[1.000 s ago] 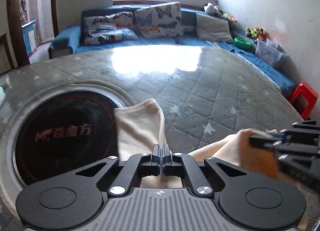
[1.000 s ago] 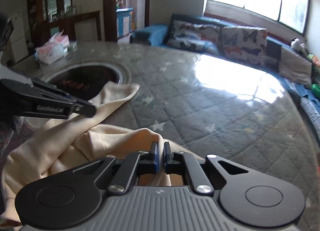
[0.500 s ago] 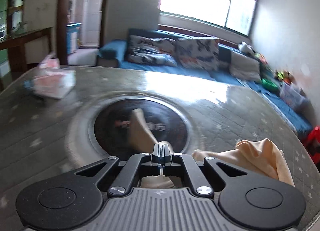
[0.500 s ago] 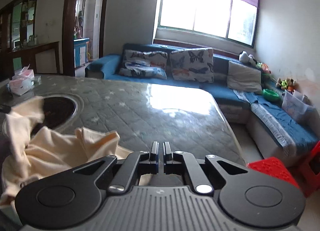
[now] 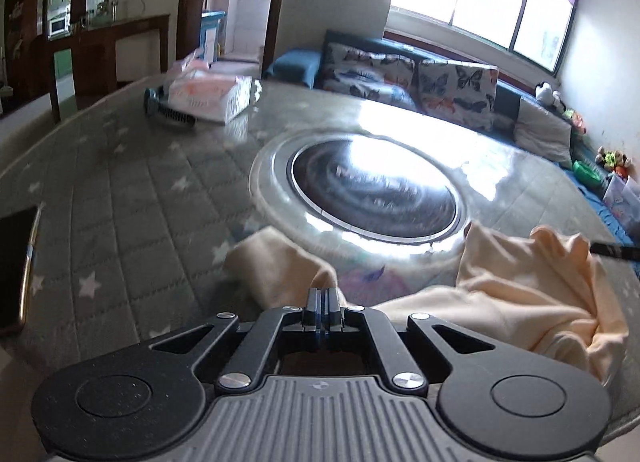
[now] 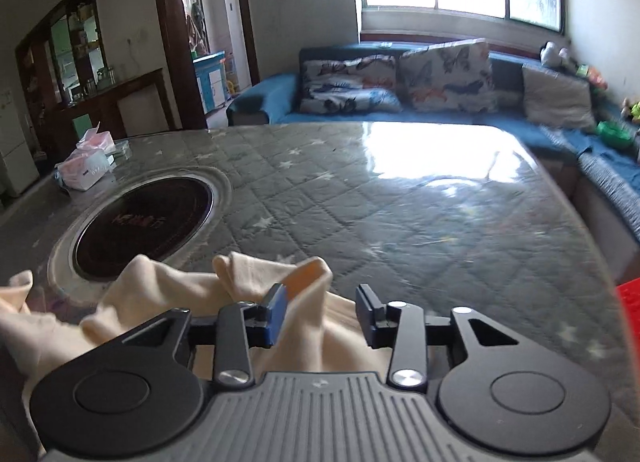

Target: Fold clothes

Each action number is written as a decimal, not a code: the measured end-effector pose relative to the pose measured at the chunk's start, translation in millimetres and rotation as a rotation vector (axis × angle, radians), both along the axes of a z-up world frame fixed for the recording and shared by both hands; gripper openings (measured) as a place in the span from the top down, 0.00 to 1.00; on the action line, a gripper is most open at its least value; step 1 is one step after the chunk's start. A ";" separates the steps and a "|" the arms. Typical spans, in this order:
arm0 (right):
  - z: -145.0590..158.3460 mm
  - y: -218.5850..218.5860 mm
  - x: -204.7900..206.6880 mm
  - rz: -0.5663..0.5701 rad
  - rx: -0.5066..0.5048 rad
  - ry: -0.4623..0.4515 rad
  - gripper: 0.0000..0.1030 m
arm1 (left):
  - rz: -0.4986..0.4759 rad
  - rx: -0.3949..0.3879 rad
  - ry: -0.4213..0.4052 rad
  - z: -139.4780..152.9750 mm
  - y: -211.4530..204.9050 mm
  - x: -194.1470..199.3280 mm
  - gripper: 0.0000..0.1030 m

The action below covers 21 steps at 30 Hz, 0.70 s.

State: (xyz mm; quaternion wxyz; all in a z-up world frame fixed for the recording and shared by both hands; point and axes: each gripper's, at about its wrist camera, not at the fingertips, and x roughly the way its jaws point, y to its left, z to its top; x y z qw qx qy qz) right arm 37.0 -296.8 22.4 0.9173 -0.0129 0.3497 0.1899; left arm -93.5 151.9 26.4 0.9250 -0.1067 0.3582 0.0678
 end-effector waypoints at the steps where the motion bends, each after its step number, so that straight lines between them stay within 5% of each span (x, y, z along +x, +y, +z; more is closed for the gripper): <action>1: -3.3 3.5 7.0 0.000 -0.002 0.013 0.61 | -0.001 0.003 0.009 -1.9 -0.4 -0.2 0.98; 5: -23.3 13.8 30.9 -0.009 -0.031 0.076 0.63 | -0.017 0.005 0.027 -3.4 -1.7 1.1 0.98; 7: -29.3 14.0 34.3 0.003 -0.029 0.094 0.76 | -0.027 0.008 0.024 -0.6 -2.2 1.5 0.95; 8: -32.1 14.0 35.9 0.010 -0.028 0.102 0.91 | -0.033 0.010 0.021 1.1 -2.3 1.8 0.95; 9: -31.4 13.0 33.8 0.014 -0.027 0.096 0.93 | -0.040 0.013 0.018 3.3 -2.9 2.1 0.94; 13: -17.2 6.9 15.5 0.007 -0.043 0.018 0.97 | -0.073 0.027 -0.012 15.8 -10.0 4.4 0.89; 16: 1.2 -4.6 -7.3 -0.028 -0.074 -0.068 0.97 | -0.102 0.027 -0.047 25.8 -17.1 9.6 0.74; 21: 30.0 -46.8 -68.0 -0.147 -0.115 -0.181 0.97 | -0.186 0.023 -0.075 31.9 -37.0 27.9 0.73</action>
